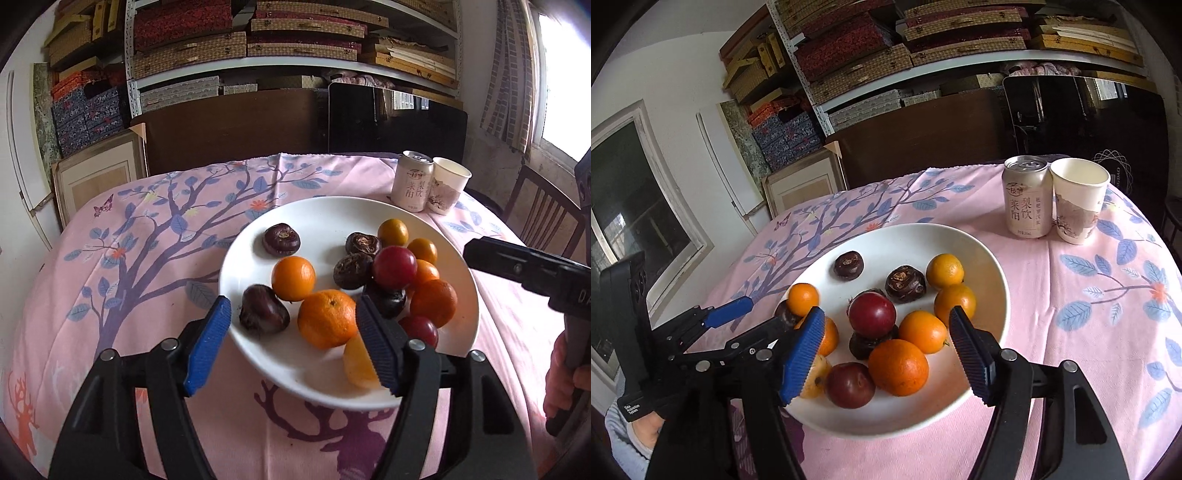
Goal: Organize fruits
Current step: 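Release the orange and the red plum onto the plate with both tools, then grasp the last dark purple fruit with the left tool while the right tool approaches a small red tomato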
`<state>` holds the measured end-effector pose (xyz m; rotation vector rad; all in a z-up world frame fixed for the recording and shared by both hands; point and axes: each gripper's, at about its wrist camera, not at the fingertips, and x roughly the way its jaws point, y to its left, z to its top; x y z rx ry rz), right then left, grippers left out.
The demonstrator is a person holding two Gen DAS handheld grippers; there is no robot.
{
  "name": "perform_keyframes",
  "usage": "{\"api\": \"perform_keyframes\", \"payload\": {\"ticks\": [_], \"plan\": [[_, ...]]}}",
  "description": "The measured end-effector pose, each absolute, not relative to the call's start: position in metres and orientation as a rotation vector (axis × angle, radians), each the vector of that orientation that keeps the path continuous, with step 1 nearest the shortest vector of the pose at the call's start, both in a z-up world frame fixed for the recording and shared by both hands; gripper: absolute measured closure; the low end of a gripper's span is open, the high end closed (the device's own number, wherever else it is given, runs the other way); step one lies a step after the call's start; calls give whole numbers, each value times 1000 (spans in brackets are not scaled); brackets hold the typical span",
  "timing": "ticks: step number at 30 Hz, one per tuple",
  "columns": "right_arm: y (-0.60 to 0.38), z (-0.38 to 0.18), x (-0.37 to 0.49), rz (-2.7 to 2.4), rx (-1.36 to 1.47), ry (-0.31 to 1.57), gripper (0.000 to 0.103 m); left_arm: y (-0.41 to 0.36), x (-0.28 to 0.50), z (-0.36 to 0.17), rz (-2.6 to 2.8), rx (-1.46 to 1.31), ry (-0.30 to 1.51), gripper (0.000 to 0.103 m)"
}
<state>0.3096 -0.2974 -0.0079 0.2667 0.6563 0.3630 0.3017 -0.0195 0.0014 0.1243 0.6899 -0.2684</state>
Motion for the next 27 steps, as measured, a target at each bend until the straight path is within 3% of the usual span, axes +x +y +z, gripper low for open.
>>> {"api": "perform_keyframes", "payload": {"ticks": [3,10,12,18,27], "plan": [[-305,-11,286,359,272,646,26,-15,278,-3,-270,141,685,22],[-298,-33,230,392,200,694,25,-16,225,-28,-319,188,717,21],[-295,-32,213,399,175,675,24,-17,214,-31,-323,198,716,14],[-287,-38,168,439,119,676,21,-15,190,-30,-342,187,690,11],[-248,-43,125,569,-76,727,21,-22,171,-31,-402,195,699,10]]}}
